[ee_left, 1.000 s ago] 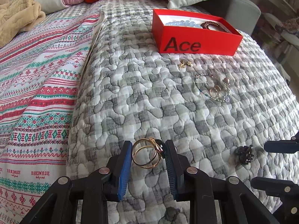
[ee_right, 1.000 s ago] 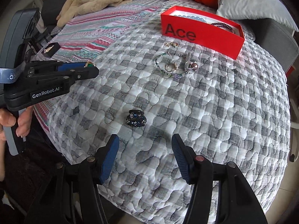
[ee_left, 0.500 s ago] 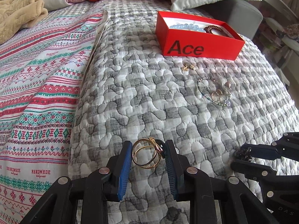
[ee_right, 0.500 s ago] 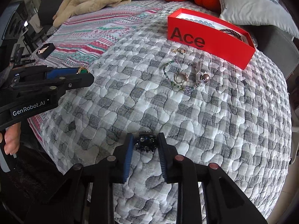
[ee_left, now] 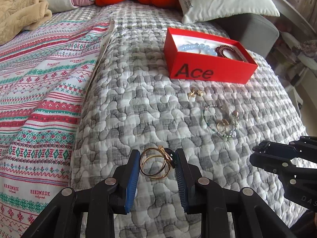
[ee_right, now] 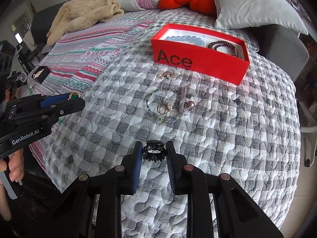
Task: Organize jewelry
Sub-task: 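Hold the gold rings in the left gripper while the right gripper grasps the black hair clip, then lower the rings and hair clip into the red box and open both grippers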
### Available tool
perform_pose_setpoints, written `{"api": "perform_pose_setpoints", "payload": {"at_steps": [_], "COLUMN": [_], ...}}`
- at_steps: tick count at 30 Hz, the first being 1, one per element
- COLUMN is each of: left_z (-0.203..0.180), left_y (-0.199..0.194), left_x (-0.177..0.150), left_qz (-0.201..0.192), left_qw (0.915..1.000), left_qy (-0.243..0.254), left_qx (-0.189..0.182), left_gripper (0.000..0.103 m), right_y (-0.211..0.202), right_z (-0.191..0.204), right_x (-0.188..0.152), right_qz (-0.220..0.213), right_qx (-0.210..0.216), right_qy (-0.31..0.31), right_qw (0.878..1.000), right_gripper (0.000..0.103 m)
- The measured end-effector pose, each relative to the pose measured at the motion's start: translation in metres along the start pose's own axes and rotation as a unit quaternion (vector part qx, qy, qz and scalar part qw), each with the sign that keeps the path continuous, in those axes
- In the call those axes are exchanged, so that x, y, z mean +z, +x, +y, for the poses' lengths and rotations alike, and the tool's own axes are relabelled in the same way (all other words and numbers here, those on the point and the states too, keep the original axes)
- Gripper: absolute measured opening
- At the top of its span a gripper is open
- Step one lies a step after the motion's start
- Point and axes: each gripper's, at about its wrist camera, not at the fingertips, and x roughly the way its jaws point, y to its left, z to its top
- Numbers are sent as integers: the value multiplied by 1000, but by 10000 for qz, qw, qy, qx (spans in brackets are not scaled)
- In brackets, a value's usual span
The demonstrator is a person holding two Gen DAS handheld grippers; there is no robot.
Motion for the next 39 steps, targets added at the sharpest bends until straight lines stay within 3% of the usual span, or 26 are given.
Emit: {"api": "perform_pose_setpoints", "payload": {"at_steps": [18,26,31,39], "left_z": [-17,-32,-41,-49], "left_y": [15,39,54,80], "left_x": [60,90,105,119], "left_qz": [-550,-909,-1092,-1075], "left_qw": [9977,9953,9934,9939], "left_qy": [-274,-264,-153,-16], "left_qx": [-289,-217,-332,-244], "left_gripper": [28,28,28,29], "right_y": [-12,-7,-3,10], "right_z": [-81,-112,-120,-124], "right_x": [56,83,95,108], "right_qz": [-655,-1083,-1269,-1324], "right_qx": [-168,-159,-73,0], "right_qy": [864,1200,1260,1191], "right_qw": [9940,9867,9838,9840], "right_gripper": [25,25,25,25]}}
